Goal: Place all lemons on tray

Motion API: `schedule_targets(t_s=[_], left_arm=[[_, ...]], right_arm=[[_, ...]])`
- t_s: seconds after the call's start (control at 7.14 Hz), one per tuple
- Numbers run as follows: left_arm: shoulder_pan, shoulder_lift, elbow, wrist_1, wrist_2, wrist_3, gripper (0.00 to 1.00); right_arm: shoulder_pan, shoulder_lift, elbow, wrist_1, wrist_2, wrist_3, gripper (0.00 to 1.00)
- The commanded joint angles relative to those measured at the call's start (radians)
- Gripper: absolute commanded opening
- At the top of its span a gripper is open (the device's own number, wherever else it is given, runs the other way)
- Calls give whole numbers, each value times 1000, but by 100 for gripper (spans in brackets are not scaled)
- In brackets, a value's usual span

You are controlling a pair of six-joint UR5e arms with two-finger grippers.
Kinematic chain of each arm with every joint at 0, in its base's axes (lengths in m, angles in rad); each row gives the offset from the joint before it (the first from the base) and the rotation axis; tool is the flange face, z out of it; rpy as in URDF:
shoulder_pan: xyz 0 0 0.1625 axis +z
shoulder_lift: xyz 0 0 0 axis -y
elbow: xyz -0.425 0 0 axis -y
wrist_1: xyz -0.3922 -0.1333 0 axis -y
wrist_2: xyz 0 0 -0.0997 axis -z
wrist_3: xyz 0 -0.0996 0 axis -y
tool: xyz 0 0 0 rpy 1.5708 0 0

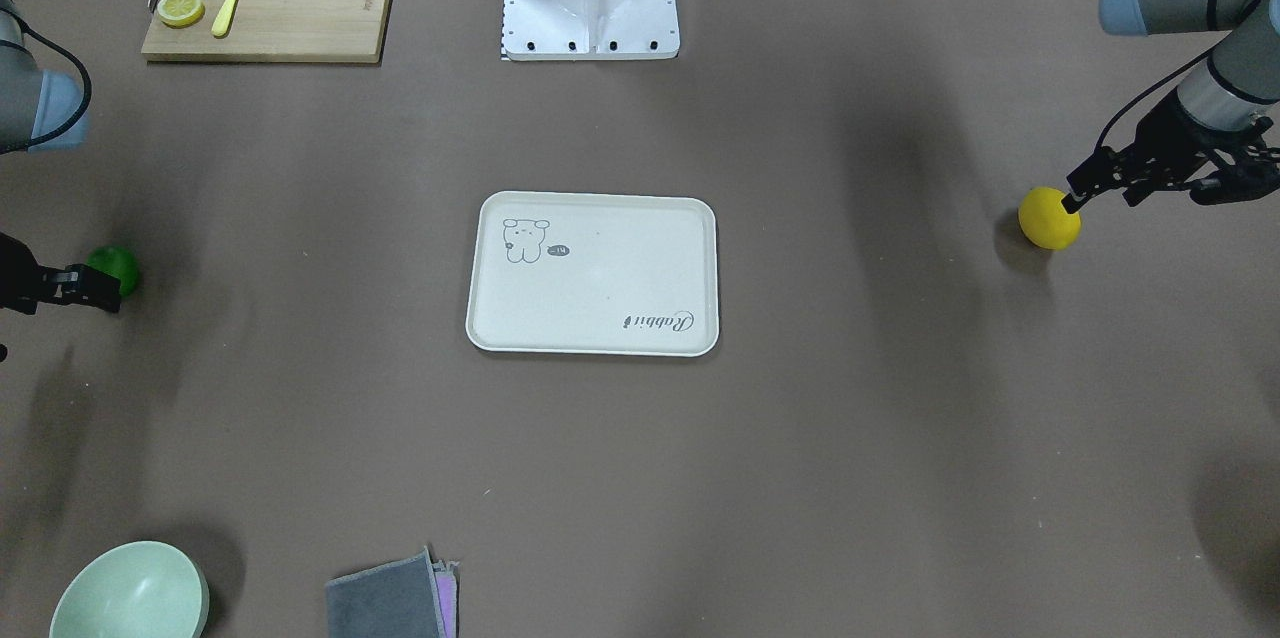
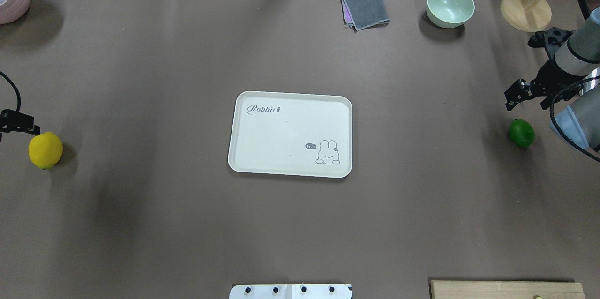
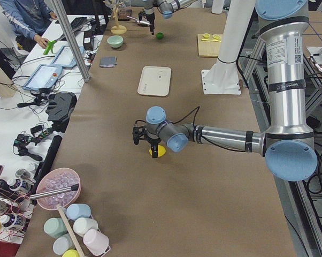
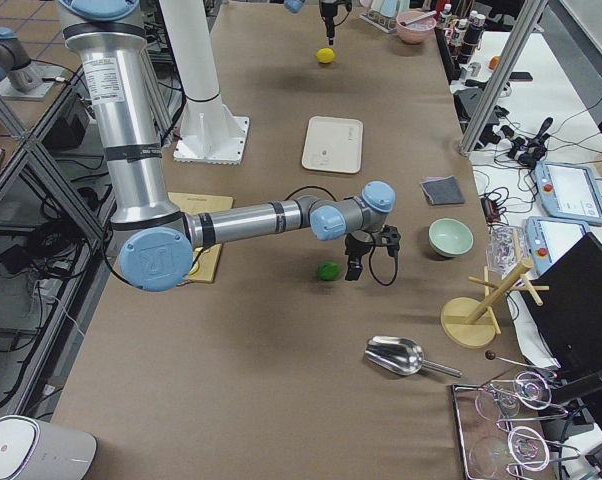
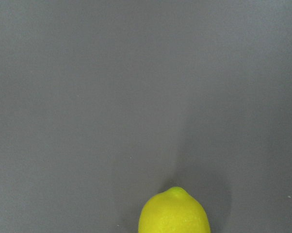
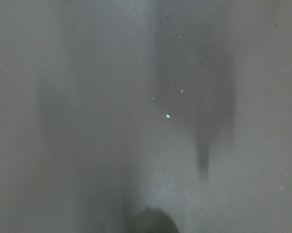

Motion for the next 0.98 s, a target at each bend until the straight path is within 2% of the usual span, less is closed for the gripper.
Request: schedule_targets(t_s=[0.0, 0.42, 0.56, 0.7, 0.84], left_arm=[[71, -3, 46, -95, 44, -70, 97], [112, -17, 100, -149, 104, -70, 92], [114, -17, 103, -166, 104, -70, 76], [114, -17, 103, -172, 104, -70, 43], [114, -17, 105, -177, 104, -73, 3]], right_arm=[[-23, -3, 8, 1, 18, 21, 94], [-32, -35, 11, 38, 20, 20, 93], [-37, -42, 12, 43, 20, 22, 93], [-47, -44, 9, 43, 18, 25, 91], [-58, -44, 14, 44, 20, 40, 90]])
